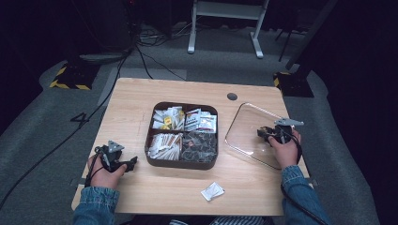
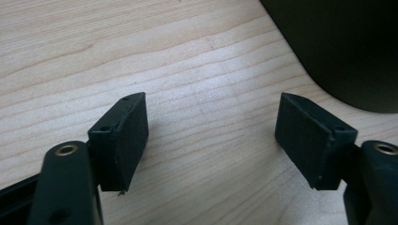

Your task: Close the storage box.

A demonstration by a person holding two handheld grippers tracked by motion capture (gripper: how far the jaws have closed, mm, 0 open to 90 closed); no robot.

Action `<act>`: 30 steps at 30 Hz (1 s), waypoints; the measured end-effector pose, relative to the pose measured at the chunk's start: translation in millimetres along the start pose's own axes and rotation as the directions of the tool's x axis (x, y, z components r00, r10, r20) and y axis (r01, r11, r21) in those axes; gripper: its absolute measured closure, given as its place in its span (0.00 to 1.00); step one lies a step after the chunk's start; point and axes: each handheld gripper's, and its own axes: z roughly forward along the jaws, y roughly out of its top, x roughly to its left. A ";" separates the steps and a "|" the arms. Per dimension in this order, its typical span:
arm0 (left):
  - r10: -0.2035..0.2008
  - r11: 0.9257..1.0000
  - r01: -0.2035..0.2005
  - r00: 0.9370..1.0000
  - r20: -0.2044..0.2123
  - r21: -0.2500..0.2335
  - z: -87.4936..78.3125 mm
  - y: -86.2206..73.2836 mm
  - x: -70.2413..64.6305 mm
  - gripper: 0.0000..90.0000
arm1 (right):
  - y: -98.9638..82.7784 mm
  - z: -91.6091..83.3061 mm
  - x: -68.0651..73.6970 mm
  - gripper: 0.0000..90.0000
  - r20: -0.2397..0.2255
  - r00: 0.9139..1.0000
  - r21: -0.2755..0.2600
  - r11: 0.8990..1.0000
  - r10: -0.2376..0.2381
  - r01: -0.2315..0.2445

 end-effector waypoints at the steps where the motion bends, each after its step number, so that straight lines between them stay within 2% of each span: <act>1: 0.008 1.000 -0.008 1.000 -0.004 -0.002 0.9 -0.2 -0.6 0.27 | 1.5 -2.9 0.2 0.66 -0.003 1.000 0.000 1.000 0.002 -0.002; 7: 0.015 1.000 -0.015 1.000 0.007 -0.024 4.2 -1.4 -0.6 0.20 | 7.5 -18.8 1.5 0.66 -0.040 0.999 -0.011 1.000 0.022 -0.023; 20: 0.011 1.000 -0.011 1.000 0.000 -0.026 5.0 -1.4 -2.4 0.18 | 28.3 -42.0 16.5 0.66 -0.073 0.997 -0.055 0.998 -0.031 0.027; 30: -0.001 1.000 0.000 1.000 -0.011 -0.030 4.7 -2.4 -6.1 0.18 | 47.8 -44.4 35.7 0.66 -0.120 0.991 -0.057 0.997 -0.067 0.060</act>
